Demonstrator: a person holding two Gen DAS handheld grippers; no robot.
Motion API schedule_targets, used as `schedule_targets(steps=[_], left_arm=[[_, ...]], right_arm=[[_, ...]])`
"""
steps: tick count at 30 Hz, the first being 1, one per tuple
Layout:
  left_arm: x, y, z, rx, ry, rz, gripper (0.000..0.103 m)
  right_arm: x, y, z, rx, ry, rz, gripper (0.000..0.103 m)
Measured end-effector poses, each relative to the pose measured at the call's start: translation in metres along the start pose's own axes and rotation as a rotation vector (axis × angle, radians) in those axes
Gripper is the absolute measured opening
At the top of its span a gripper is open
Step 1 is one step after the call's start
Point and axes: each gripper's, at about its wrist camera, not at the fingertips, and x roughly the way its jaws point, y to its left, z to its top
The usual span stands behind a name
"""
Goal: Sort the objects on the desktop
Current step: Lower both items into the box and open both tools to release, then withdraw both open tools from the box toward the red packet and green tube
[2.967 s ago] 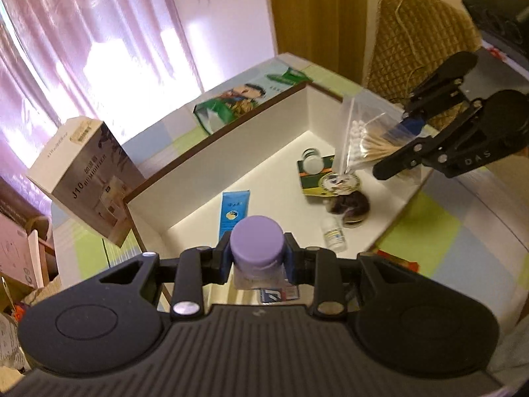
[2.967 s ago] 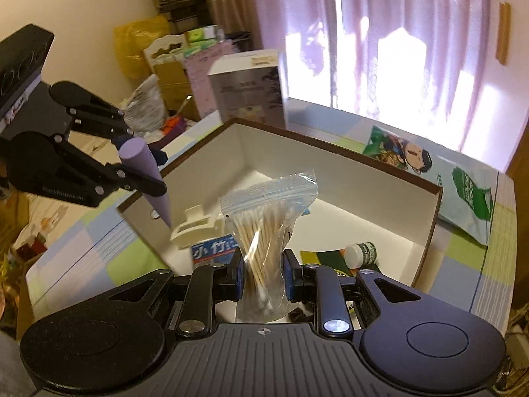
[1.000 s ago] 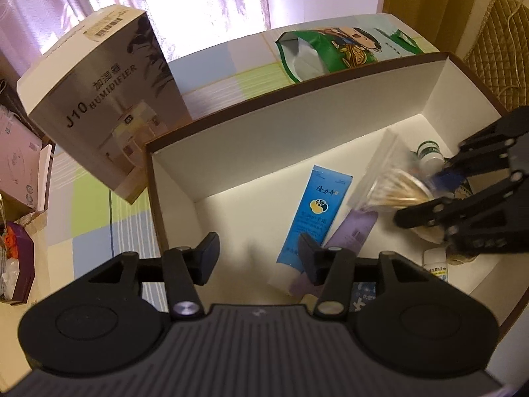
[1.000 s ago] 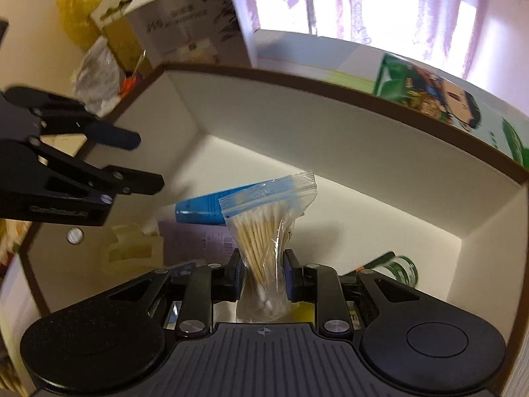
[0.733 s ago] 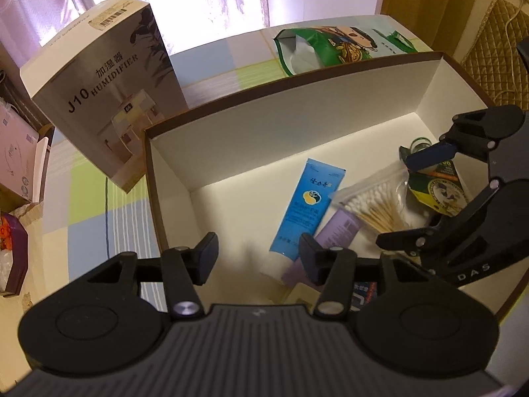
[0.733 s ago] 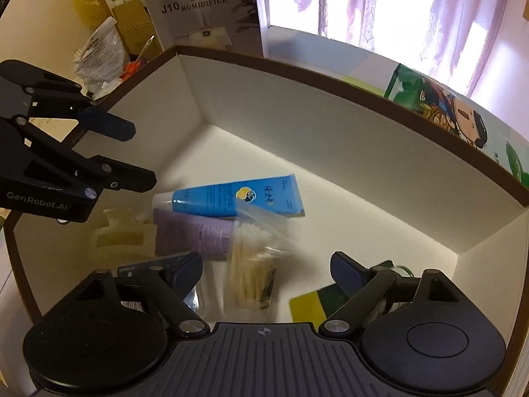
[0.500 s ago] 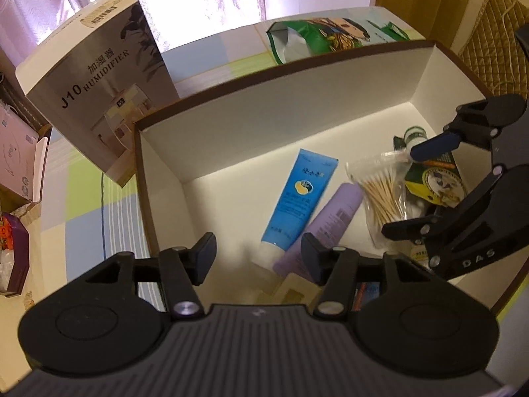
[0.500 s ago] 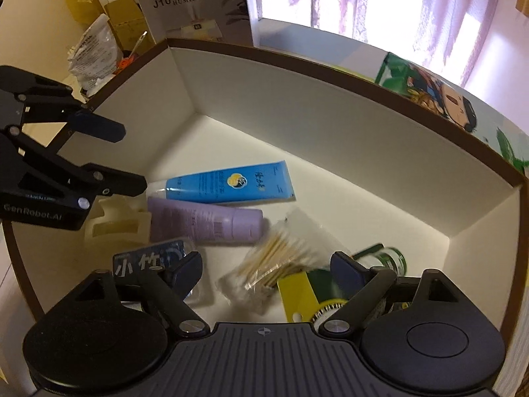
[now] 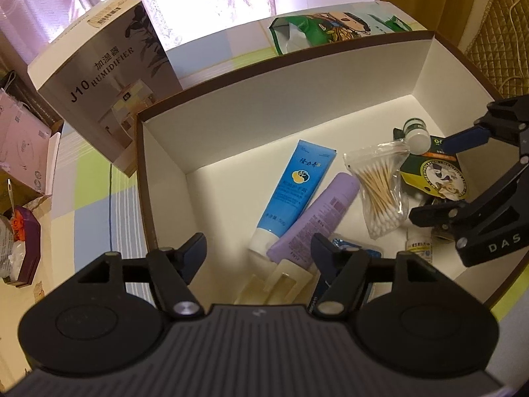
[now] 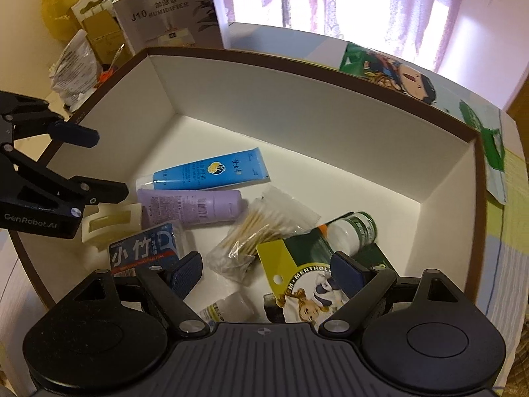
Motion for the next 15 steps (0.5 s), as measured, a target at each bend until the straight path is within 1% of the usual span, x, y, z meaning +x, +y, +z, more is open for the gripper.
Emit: schedule_targets(steps=[12,14,15], left_arm=[[-0.018,-0.006,-0.009,-0.016,-0.020,0.025,0.067],[-0.023,-0.007,-0.011,-0.020,-0.027,0.029,0.074],[-0.025,-0.008,-0.012,-0.020,-0.034,0.033,0.075]], right_arm=[[-0.014,-0.001,-0.012,0.085,-0.019,-0.043,0.090],[-0.017,-0.001,-0.015,0.098,-0.027,-0.051,0.090],[-0.019,0.000,-0.017,0.105,-0.031,-0.054,0.090]])
